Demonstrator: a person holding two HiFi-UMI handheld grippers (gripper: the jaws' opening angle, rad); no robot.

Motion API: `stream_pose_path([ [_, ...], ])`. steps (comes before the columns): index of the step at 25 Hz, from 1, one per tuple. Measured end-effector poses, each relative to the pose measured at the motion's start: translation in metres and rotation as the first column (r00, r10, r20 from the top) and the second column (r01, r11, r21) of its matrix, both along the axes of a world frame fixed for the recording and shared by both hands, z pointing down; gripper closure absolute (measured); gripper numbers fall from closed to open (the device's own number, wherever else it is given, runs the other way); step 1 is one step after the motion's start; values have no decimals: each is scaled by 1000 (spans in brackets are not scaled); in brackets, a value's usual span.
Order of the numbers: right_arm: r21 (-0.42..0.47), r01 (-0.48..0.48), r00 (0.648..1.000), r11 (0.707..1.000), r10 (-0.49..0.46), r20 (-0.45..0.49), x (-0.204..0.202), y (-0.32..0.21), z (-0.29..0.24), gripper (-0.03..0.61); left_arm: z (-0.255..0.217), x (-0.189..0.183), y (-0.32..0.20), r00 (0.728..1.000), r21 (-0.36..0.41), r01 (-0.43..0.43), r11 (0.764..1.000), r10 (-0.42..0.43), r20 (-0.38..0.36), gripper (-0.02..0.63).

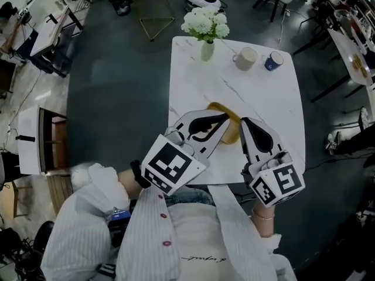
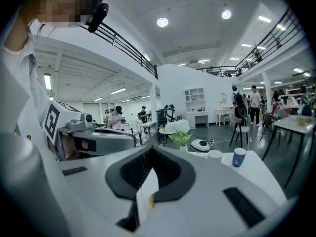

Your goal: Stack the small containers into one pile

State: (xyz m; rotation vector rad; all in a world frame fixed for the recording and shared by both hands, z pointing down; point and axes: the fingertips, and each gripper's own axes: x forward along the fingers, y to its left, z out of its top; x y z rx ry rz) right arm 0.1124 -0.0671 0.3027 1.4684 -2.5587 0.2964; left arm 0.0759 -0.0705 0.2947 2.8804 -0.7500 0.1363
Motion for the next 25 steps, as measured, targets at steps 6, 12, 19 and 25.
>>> stream_pose_path([
  [6,-12,-3,999,1000,3,-44,-1,3,6,568,8,4,8,1000,-13,-18,1000,18,17,593],
  [12,-17,-7,999,1000,6,-38,1,3,11,568,11,6,7,999,-19,-22,1000,22,23,592],
  [19,-26,-6,1000,1000,6,-29,2,5,14,568,13,12,10,999,-20,-30,999,31,28,592],
  [25,-30,-6,1000,1000,5,-31,7,8,18,568,15,15,12,999,-22,-32,999,32,35,592],
])
